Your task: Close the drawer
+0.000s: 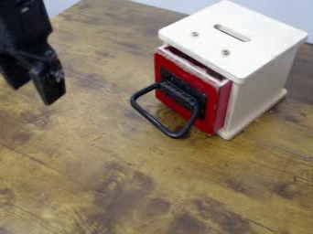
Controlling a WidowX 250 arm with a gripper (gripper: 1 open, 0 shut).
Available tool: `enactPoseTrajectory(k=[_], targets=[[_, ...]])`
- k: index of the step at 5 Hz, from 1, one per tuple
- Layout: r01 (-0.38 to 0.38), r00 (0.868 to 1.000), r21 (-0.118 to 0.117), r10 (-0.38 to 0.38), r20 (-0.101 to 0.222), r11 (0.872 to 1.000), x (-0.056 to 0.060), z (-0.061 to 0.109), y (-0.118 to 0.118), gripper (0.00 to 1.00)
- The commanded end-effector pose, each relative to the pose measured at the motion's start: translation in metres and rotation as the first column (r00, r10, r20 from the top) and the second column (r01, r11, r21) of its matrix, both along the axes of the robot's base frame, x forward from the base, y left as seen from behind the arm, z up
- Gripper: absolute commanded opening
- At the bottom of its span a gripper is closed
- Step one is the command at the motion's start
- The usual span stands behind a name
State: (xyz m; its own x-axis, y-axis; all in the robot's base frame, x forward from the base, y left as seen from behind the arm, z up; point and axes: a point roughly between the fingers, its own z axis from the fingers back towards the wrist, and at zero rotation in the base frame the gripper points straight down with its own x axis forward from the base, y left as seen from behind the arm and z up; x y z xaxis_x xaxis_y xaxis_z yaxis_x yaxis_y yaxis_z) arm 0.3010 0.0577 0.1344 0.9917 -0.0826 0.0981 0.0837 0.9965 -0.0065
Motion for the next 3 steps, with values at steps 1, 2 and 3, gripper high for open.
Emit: enactPoseTrajectory(k=[1,2,3], targets=[[-0.009,0.998,0.023,0.007,0.057,1.000,0.018,0.019,-0.004,1.00],[0.005,0.998,0.021,-0.007,0.058,1.000,0.021,0.015,-0.014,1.00],[-0.005,0.998,0.020,0.004,0.060,1.000,0.024,0.008,-0.015,1.00]])
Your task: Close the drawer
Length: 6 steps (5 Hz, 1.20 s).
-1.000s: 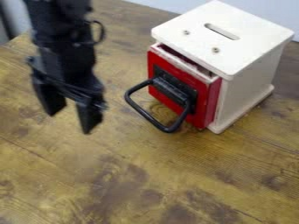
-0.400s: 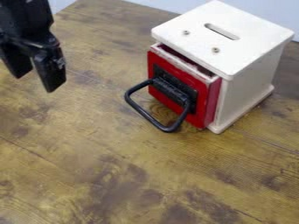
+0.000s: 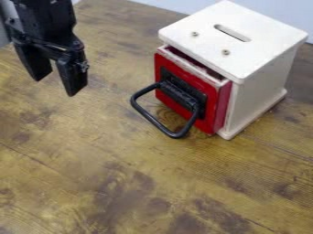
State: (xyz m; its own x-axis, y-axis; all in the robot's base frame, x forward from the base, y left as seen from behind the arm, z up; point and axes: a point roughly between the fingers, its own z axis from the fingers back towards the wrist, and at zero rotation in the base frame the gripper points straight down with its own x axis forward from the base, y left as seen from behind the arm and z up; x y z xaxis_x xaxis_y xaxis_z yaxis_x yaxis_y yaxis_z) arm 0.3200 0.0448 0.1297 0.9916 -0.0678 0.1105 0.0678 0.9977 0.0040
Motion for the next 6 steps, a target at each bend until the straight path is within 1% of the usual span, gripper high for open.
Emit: enactPoseTrajectory(k=[1,2,3,4,5,6], targets=[[0.026,0.999,0.007,-0.026,0.036,1.000,0.002,0.012,0.003,1.00],[0.034,0.999,0.004,-0.034,0.028,0.999,-0.003,0.012,0.007,1.00],[0.037,0.999,0.004,-0.037,0.029,0.999,-0.007,0.013,0.012,1.00],[0.033,0.998,0.011,-0.033,0.045,0.999,-0.013,0.015,0.011,1.00],[0.018,0.998,0.018,-0.020,0.064,1.000,-0.010,0.013,0.007,1.00],[0.004,0.998,0.016,-0.005,0.060,1.000,-0.006,0.010,0.003,1.00]])
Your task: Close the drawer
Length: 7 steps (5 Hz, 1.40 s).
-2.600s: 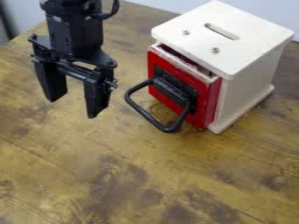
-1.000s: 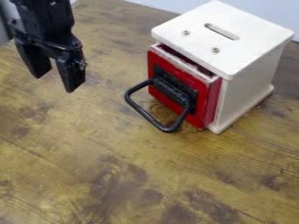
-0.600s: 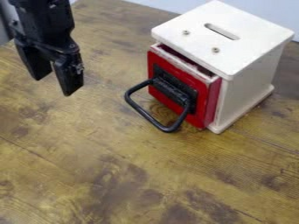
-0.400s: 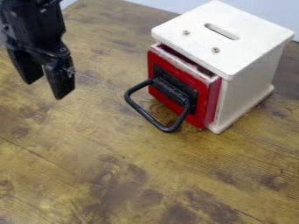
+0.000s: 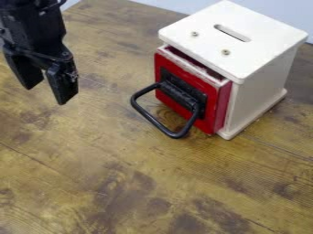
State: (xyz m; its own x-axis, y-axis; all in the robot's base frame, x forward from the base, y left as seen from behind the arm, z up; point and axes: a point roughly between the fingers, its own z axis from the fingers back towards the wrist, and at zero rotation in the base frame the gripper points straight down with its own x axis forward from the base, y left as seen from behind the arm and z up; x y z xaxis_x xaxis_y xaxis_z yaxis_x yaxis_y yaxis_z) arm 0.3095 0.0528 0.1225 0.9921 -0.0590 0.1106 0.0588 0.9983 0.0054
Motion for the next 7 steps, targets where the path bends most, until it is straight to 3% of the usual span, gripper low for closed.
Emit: enactPoseTrajectory(k=[1,3,7], targets=[[-0.003,0.999,0.010,0.002,0.048,1.000,0.009,0.015,-0.008,1.00],[-0.007,0.999,0.008,0.006,0.047,1.000,0.013,0.011,-0.005,1.00],[0.022,0.999,0.005,-0.022,0.036,1.000,0.008,0.010,0.007,1.00]])
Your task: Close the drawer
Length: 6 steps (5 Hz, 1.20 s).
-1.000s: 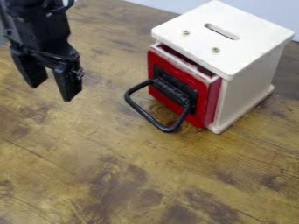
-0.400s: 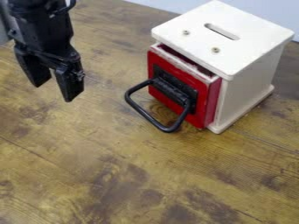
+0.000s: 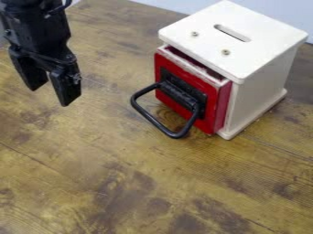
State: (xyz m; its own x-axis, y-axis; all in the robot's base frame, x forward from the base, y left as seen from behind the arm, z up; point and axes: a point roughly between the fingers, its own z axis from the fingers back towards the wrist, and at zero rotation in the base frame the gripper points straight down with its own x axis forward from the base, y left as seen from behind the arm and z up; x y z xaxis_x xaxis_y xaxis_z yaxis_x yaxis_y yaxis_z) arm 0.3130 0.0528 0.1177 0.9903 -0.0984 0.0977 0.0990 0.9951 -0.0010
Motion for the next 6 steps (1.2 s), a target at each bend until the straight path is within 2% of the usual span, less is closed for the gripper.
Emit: enactPoseTrajectory(k=[1,4,6], targets=[[-0.028,0.998,0.009,0.027,0.052,1.000,0.008,0.013,0.003,1.00],[-0.047,0.997,0.015,0.046,0.067,0.999,0.020,0.008,-0.009,1.00],[-0.048,0.997,0.008,0.048,0.061,0.999,0.020,0.000,-0.002,1.00]])
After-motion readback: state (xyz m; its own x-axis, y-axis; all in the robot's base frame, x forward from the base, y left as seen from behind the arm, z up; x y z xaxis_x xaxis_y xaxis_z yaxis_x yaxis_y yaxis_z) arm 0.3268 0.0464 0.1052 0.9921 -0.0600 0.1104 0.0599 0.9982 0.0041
